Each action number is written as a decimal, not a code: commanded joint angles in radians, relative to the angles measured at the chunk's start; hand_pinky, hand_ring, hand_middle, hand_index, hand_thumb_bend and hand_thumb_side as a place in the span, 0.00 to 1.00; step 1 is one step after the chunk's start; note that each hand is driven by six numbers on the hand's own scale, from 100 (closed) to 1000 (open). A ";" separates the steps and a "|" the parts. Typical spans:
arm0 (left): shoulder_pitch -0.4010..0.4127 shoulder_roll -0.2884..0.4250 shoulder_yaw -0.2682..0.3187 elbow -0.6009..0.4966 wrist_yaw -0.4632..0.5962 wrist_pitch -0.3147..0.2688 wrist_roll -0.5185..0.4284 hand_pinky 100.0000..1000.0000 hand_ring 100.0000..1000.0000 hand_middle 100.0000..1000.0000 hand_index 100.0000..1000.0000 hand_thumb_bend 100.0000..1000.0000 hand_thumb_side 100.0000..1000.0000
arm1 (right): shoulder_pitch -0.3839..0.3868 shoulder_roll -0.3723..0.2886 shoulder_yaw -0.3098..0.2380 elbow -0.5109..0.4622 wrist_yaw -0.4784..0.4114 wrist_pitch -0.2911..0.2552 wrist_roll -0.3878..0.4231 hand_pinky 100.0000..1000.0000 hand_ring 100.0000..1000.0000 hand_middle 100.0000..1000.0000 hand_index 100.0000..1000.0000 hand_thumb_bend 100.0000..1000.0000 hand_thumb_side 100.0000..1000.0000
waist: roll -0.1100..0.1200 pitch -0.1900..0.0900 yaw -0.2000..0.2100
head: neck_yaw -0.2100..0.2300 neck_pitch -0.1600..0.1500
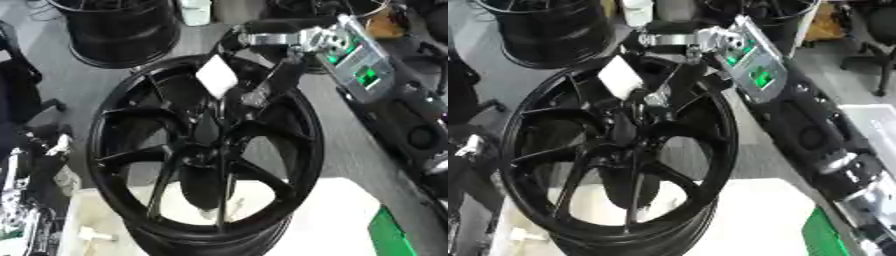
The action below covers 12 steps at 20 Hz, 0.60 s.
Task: Pull the pin out of the wheel hub.
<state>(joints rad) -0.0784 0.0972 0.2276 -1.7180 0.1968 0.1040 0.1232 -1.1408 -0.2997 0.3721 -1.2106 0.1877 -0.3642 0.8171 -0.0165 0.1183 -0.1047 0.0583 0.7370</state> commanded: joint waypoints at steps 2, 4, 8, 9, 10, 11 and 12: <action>0.001 0.024 0.024 -0.009 -0.006 -0.003 0.017 0.67 0.56 0.54 0.59 0.17 0.00 | -0.019 -0.122 -0.111 -0.026 -0.020 -0.028 0.042 0.77 0.58 0.35 0.68 0.00 0.00 | -0.003 -0.019 -0.032 | 0.040 0.004; 0.008 0.027 0.038 -0.010 -0.006 -0.005 0.032 0.67 0.56 0.54 0.59 0.17 0.00 | 0.021 -0.174 -0.163 -0.012 0.005 0.004 0.011 0.77 0.59 0.35 0.69 0.00 0.00 | -0.003 -0.022 -0.062 | 0.072 0.005; 0.012 0.024 0.062 -0.012 -0.004 -0.010 0.058 0.67 0.56 0.54 0.59 0.17 0.00 | 0.128 -0.286 -0.274 0.061 0.060 0.072 -0.057 0.79 0.60 0.39 0.73 0.00 0.00 | 0.009 -0.021 -0.105 | 0.116 0.004; 0.011 0.022 0.062 -0.012 -0.002 -0.010 0.060 0.67 0.56 0.54 0.59 0.17 0.00 | 0.181 -0.347 -0.339 0.087 0.050 0.109 -0.097 0.79 0.61 0.41 0.75 0.00 0.02 | 0.013 -0.020 -0.100 | 0.111 0.004; 0.004 0.022 0.050 -0.013 -0.001 -0.008 0.052 0.67 0.56 0.54 0.59 0.17 0.00 | 0.290 -0.426 -0.516 0.083 0.033 0.167 -0.210 0.80 0.62 0.44 0.76 0.00 0.07 | 0.013 -0.015 -0.072 | 0.083 0.000; -0.001 0.023 0.040 -0.013 0.000 -0.007 0.043 0.67 0.56 0.54 0.59 0.17 0.00 | 0.395 -0.456 -0.654 0.067 0.047 0.204 -0.363 0.81 0.62 0.46 0.78 0.00 0.11 | 0.012 -0.011 -0.049 | 0.059 -0.003; -0.005 0.024 0.036 -0.014 0.000 -0.007 0.038 0.67 0.56 0.54 0.59 0.17 0.00 | 0.490 -0.461 -0.722 0.079 0.070 0.242 -0.517 0.82 0.67 0.58 0.87 0.00 0.23 | 0.013 -0.009 -0.037 | 0.047 -0.006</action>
<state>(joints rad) -0.0708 0.0987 0.2724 -1.7141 0.1940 0.0978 0.1675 -0.6508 -0.6844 -0.2244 -1.1262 0.2460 -0.1634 0.4320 -0.0017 0.1187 -0.1363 0.1221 0.7433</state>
